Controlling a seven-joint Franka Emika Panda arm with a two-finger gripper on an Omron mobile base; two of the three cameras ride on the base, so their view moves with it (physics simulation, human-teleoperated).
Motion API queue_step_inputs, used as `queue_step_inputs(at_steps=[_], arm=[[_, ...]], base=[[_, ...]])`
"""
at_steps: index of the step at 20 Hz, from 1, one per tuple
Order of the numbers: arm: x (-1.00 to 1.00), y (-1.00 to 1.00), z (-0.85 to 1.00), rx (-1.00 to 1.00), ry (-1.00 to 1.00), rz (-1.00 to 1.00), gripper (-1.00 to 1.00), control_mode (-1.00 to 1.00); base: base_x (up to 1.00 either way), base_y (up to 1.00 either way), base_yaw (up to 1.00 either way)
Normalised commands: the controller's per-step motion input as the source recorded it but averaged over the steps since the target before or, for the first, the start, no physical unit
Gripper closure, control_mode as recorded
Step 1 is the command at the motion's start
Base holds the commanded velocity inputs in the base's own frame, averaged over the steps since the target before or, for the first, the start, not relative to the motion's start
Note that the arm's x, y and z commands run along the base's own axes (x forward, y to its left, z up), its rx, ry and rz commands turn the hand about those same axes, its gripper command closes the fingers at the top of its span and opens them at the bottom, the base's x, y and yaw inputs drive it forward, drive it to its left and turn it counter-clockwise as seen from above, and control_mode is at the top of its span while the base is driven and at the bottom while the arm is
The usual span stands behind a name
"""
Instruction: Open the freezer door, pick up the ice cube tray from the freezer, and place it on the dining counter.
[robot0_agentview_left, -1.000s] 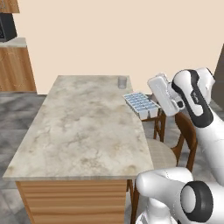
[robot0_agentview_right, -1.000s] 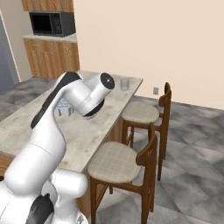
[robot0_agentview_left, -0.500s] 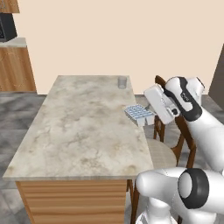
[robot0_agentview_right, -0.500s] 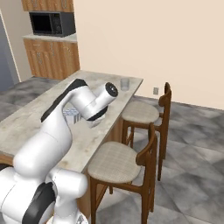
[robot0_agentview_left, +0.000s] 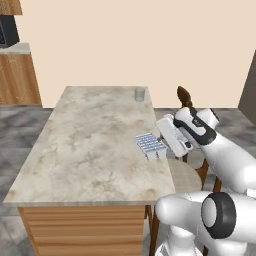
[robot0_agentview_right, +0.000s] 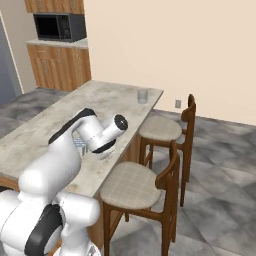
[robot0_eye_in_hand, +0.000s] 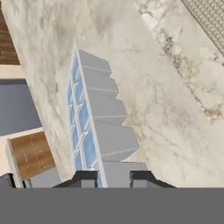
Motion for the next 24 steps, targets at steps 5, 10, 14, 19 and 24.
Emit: queue_step_inputs(at_steps=[5,10,14,19,24], arm=[[0.27,0.21,-0.51,0.00,0.03,0.00,1.00,-1.00],[0.34,0.11,-0.48,0.00,0.04,0.00,1.00,-1.00],[0.24,0.03,-0.44,0.00,0.03,0.00,1.00,-1.00],[0.04,0.00,-0.46,0.00,0.03,0.00,1.00,-1.00],[0.00,0.01,-0.14,-0.01,0.01,0.00,1.00,-1.00]], base=[[0.00,0.00,0.00],[0.00,0.00,0.00],[0.00,0.00,0.00],[0.00,0.00,0.00],[0.00,0.00,0.00]])
